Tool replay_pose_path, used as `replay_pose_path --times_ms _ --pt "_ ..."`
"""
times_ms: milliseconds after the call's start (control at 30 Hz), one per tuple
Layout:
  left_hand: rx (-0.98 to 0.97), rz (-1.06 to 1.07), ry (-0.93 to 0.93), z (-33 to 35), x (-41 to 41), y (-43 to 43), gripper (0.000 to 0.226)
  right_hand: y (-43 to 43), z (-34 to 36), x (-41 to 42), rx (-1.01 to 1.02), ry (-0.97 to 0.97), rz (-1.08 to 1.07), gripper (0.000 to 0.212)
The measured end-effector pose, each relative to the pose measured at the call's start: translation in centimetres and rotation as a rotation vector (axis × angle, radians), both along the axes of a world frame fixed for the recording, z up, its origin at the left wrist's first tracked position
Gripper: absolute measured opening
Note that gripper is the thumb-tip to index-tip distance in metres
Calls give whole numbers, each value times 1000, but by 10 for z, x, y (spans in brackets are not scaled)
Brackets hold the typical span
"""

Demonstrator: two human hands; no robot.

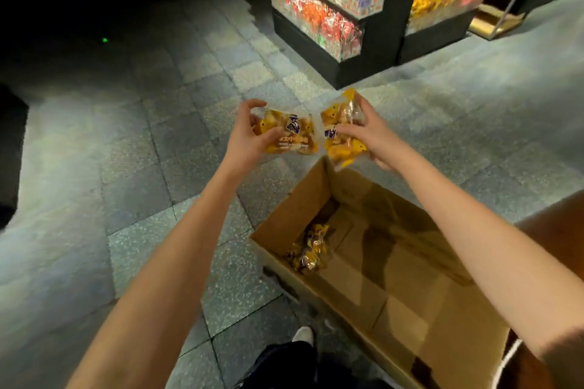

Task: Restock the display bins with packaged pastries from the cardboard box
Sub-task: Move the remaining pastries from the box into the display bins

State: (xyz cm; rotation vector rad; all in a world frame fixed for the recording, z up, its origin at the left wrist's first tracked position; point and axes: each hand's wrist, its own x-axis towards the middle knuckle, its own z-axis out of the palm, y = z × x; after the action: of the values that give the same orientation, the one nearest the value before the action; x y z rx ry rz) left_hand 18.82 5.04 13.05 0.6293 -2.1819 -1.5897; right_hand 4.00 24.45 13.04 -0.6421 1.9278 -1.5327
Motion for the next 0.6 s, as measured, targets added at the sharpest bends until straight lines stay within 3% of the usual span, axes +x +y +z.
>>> replay_pose_path --times_ms 133,333,467,600 --pt "-29 151 44 19 61 -4 50 -17 18 30 11 22 153 81" --pt "-73 379 54 24 176 14 48 -56 34 101 9 215 510 87" --pt "-67 601 55 19 260 32 50 -87 38 170 -6 365 731 82" --pt "-55 777 31 18 350 57 51 -111 38 256 -32 392 895 73"
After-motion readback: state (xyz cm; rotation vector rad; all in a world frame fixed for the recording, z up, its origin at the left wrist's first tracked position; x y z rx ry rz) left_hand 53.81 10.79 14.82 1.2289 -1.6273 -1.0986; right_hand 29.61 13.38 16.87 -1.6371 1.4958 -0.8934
